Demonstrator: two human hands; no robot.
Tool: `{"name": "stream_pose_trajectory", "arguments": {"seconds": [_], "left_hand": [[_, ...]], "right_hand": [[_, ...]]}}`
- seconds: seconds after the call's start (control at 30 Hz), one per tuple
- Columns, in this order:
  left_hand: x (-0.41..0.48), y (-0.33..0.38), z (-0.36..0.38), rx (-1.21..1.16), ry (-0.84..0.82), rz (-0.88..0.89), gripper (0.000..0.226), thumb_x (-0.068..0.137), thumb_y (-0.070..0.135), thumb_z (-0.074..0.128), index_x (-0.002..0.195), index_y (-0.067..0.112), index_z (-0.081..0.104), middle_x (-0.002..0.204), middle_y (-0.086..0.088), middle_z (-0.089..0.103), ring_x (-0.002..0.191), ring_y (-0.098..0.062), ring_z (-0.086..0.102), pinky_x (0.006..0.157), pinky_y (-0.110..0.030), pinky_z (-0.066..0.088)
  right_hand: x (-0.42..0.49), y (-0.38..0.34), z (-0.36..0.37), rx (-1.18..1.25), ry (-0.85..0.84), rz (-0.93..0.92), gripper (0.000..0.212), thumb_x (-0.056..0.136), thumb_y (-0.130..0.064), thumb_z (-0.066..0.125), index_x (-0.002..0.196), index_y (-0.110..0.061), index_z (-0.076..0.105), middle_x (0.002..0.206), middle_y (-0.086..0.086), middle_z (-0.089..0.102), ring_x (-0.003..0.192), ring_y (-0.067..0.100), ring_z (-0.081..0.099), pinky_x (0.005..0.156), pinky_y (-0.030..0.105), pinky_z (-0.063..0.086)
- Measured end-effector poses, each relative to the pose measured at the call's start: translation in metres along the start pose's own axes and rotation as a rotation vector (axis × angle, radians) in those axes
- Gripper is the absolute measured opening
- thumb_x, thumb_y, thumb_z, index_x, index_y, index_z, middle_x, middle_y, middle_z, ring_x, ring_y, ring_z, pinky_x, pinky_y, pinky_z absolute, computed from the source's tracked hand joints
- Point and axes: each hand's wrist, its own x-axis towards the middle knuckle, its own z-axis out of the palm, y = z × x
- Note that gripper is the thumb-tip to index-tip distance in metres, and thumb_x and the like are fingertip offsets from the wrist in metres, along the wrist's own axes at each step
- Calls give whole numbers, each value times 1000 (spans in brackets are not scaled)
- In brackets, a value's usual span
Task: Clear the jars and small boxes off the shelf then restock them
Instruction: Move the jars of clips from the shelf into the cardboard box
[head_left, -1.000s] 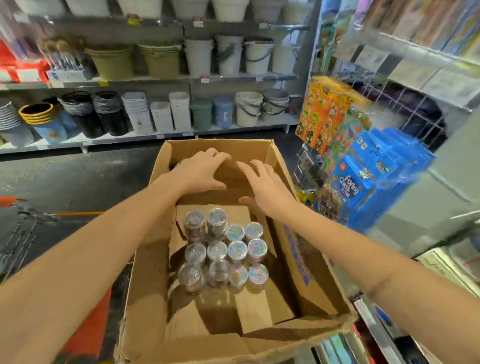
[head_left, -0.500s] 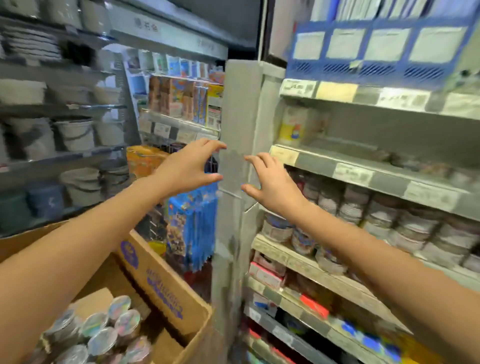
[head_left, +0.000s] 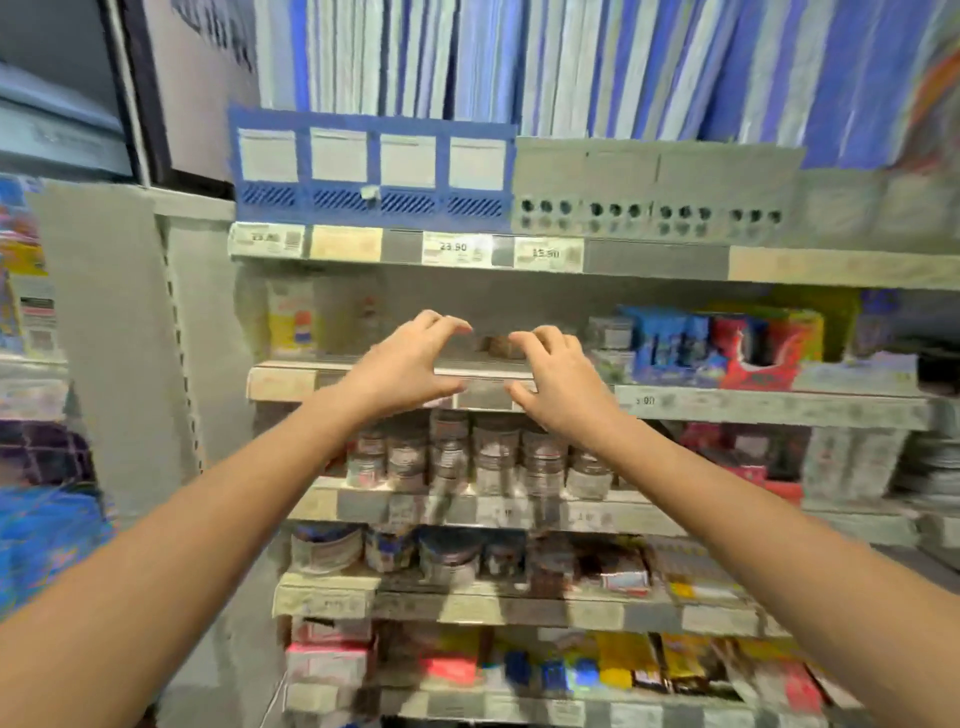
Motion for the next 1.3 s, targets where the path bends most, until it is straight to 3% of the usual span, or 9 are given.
{"name": "stream_pose_trajectory", "arguments": {"seconds": [0.33,0.5,0.6,0.67,0.73,0.87,1.07,1.2,1.3], "left_hand": [[106,11,63,-46,-56,51,63,86,39,65,140,24,38,132,-7,48,120,-24,48,98,-43,43],[164,10,88,27,-239,-38,57,90,45,58,137,15,47,132,-7,55,112,-22,54,91,-33,44],[189,13,103,29,-329,-11,63,93,41,57,146,20,31,149,-5,35,132,-25,38,107,-35,32],[199,12,112,61,-289,73,72,89,44,62,148,23,26,152,-3,30,137,-27,33,112,-40,30],[204,12,120,128,-238,116,74,83,52,66,145,28,33,148,-1,39,131,-27,41,107,-41,36],[209,14,129,177,-223,104,62,81,47,68,136,29,45,136,-1,54,118,-26,53,97,-35,44],[195,11,117,24,-242,96,58,80,46,71,130,26,48,126,2,52,100,-15,47,87,-28,40],[174,12,104,-95,-190,95,60,77,38,76,129,25,47,117,2,43,105,-18,48,84,-24,36],[154,18,87,-155,-136,38,69,79,42,75,137,20,43,121,-1,49,104,-18,53,80,-23,38]], "right_hand": [[17,85,3,-205,30,192,49,96,-35,48,140,-19,37,142,12,34,129,34,33,105,45,32],[36,111,5,-339,46,218,46,97,-39,45,139,-21,37,137,16,37,120,36,39,101,46,32],[49,115,6,-323,24,262,46,97,-38,43,140,-21,39,135,18,42,117,38,45,98,47,34],[58,117,6,-291,-21,279,45,96,-36,44,139,-22,41,133,18,44,114,38,50,97,48,35],[66,119,9,-257,-62,277,46,95,-38,46,140,-27,41,135,16,44,113,38,54,101,50,34],[74,118,15,-247,-104,303,42,96,-33,44,138,-28,43,129,13,51,114,37,54,104,54,30],[71,111,15,-286,-106,289,39,98,-26,42,136,-24,42,131,17,45,118,46,47,108,63,17],[60,103,16,-277,37,247,34,96,-25,47,129,-18,49,135,18,38,110,44,50,100,51,31],[48,97,15,-171,123,212,38,96,-23,49,131,-12,43,134,17,31,114,38,40,94,44,36]]}}
